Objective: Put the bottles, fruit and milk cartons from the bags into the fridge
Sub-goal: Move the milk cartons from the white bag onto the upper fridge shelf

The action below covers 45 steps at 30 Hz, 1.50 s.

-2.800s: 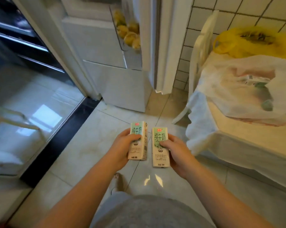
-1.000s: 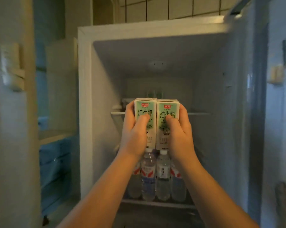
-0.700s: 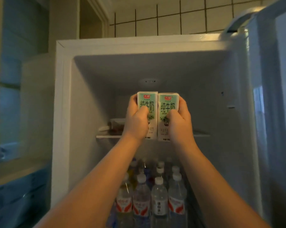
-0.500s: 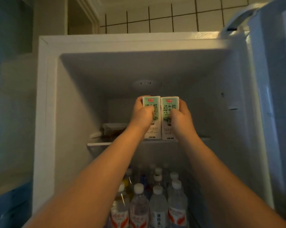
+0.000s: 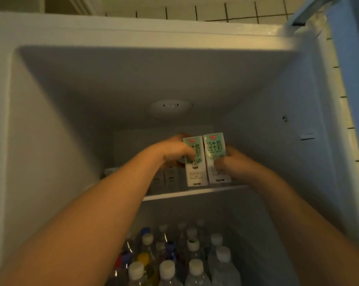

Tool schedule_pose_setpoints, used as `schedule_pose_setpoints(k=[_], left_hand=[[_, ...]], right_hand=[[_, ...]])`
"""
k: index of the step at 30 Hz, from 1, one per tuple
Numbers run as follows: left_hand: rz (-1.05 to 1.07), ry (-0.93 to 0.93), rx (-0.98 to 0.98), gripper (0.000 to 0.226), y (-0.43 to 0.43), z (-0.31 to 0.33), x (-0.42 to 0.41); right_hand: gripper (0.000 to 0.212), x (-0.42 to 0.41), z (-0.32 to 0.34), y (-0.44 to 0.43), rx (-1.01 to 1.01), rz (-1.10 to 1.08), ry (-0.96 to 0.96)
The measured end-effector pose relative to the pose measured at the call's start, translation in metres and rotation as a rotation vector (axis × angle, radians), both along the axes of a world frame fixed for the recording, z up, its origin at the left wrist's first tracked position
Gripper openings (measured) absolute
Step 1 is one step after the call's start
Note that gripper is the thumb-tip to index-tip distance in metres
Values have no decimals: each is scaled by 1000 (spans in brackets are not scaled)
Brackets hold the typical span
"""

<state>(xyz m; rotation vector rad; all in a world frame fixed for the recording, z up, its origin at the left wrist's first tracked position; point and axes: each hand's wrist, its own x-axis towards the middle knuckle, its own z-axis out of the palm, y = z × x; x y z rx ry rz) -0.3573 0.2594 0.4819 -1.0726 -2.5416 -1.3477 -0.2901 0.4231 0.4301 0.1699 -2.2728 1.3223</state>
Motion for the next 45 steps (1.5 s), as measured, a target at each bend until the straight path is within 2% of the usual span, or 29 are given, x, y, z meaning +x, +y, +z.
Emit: schedule_pose_setpoints(k=[4,7,10,16,20,27,31,35,43,45], left_hand=[[86,136,-300,34,-4,25,-13],[135,261,-438,46,1,34,-26],[207,381,-544,46,11,34,-47],[299,453,-570,53,22,33,-99],[401,591,-602,57,25,29,-127],[408,657,-593,35,31,25,-171],[438,656,-597,44,31,22,-185],[493,744,-643,50,37,18,-184],[539,777,-645,44,41,14,-172],[543,774,-657,50,41,13,-166]], right_hand=[[34,-16,4,8,62,-71,-61],[36,-34,8,11,84,-109,-90],[37,-53,15,12,156,-136,-165],[43,-100,27,3,297,-269,-276],[50,-124,34,-4,418,-341,-301],[46,-164,41,8,461,-307,-368],[44,-177,45,13,559,-331,-360],[40,-190,42,16,624,-361,-366],[36,-192,31,21,611,-394,-377],[35,-187,33,25,506,-397,-375]])
